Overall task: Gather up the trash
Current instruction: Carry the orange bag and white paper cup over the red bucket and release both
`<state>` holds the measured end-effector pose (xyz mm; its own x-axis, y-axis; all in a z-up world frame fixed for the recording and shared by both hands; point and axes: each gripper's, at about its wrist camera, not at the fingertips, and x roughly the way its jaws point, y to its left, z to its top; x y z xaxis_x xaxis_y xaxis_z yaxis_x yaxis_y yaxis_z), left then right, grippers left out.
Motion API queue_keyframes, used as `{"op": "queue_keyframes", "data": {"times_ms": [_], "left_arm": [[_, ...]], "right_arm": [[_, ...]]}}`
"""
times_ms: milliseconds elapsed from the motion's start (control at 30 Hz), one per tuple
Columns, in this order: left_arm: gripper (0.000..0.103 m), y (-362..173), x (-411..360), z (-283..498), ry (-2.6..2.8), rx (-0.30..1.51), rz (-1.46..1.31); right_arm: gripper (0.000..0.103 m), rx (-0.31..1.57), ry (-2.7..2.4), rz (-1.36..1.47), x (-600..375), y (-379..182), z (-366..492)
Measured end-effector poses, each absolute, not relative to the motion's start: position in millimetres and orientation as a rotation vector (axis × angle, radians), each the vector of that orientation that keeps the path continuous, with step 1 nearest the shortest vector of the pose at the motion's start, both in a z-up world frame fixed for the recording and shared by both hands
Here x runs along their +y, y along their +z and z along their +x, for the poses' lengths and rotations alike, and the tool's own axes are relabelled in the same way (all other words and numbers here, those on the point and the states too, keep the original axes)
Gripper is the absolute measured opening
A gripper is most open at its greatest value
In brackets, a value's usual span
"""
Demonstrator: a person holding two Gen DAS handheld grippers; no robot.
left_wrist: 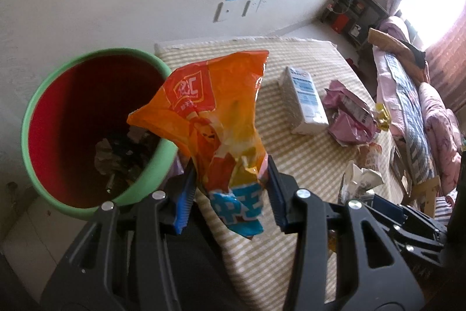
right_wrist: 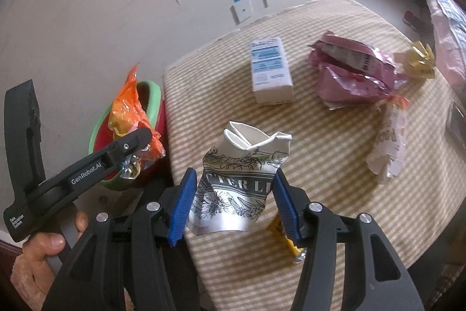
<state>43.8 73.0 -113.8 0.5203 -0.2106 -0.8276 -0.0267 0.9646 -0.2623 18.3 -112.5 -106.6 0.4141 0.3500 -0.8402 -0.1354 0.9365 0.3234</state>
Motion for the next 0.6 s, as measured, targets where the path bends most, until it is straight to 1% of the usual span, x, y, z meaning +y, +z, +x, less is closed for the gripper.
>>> {"op": "queue_keyframes", "data": {"times_ms": [600], "left_arm": [[0.043, -120, 133, 34, -0.003, 1.001, -0.325]], "right_arm": [[0.052, 1.115, 0.385, 0.127, -65, -104, 23]]}}
